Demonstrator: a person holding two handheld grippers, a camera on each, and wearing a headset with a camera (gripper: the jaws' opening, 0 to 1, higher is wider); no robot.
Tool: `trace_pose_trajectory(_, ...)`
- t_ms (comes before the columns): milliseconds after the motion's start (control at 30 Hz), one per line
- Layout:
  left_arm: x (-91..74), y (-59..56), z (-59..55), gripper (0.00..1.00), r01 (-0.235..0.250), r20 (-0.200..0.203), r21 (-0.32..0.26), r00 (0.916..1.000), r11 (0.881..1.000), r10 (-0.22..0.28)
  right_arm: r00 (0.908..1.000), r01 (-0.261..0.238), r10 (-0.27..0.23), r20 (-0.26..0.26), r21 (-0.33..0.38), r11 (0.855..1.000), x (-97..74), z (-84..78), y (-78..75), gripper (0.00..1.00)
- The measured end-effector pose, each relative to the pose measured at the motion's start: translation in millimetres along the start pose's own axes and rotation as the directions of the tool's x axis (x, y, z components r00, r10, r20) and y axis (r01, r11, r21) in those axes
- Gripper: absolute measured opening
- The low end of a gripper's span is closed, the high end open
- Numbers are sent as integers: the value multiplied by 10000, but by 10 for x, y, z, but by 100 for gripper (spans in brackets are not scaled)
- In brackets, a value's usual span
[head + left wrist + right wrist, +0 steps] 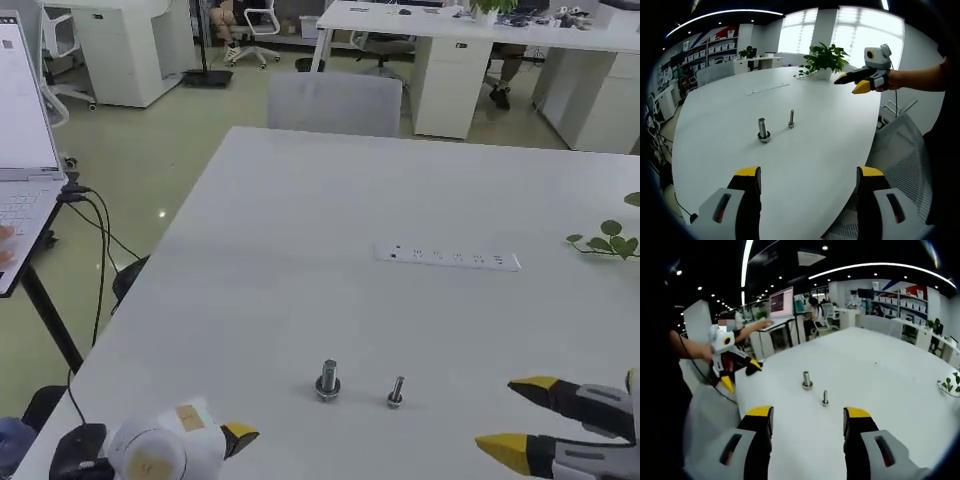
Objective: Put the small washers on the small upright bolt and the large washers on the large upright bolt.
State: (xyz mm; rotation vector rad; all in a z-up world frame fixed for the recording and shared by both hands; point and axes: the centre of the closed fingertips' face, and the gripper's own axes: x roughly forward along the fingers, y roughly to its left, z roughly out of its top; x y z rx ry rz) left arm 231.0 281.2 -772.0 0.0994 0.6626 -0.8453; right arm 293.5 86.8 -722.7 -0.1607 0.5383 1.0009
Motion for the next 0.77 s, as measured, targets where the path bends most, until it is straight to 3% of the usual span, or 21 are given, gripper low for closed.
trace_pose_trajectory(367, -48, -31, 43, 78, -28, 799, -689, 9968, 9976, 83, 9997, -222, 219, 79, 389, 9990, -73, -351, 316, 72)
trace_pose_trajectory(467, -60, -34, 13, 79, -57, 815, -694, 9966, 9976, 114, 9997, -179, 167, 186, 652, 9977, -75, -417, 349, 75)
trace_pose_trajectory(600, -80, -50, -49, 81, -84, 752, -711, 9971, 9974, 137, 9999, -102, 105, -59, 543, 9985, -77, -532, 395, 78)
trace_pose_trajectory(767, -90, -87, -133, 87, -152, 468, -616, 9987, 9980, 181, 9998, 22, -10, -184, 635, 9980, -93, -621, 399, 81)
